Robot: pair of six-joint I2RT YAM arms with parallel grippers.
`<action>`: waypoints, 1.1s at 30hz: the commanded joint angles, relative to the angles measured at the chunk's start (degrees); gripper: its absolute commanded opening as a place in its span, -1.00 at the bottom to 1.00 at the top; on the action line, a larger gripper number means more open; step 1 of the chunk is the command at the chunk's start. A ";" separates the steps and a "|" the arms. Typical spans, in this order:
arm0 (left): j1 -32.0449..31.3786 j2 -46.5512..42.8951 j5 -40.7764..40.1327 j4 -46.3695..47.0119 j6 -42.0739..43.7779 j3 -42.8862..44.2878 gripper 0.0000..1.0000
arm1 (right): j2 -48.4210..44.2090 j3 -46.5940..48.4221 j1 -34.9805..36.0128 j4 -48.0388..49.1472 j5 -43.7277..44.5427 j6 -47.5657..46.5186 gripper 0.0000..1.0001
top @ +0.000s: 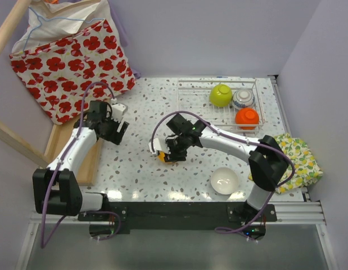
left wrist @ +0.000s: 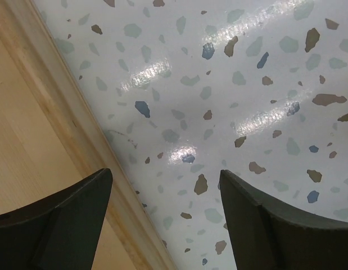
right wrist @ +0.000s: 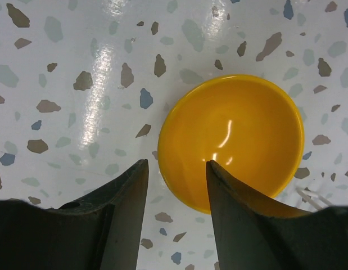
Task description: Load the bowls into the dish rack
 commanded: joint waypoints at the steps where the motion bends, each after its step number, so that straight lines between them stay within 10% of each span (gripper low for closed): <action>1: 0.83 -4.00 1.68 0.22 -1.36 -2.02 0.64 | 1.28 1.94 1.50 1.22 1.45 -2.66 -0.02; 9: 1.44 -4.70 2.82 0.56 -1.63 -1.76 0.64 | 4.88 1.68 3.26 3.41 7.50 -1.52 -0.10; 18: 1.44 -3.74 4.32 0.13 -1.98 0.26 0.64 | 4.71 3.26 3.70 2.81 8.66 0.59 -0.99; 23: 1.44 -2.34 5.73 -1.89 -1.46 2.80 0.62 | 0.41 8.78 3.79 -2.64 1.83 3.74 -1.00; 33: -6.26 0.83 12.41 -2.16 1.79 14.48 0.57 | -1.96 24.89 -13.50 9.95 -16.91 48.67 -1.00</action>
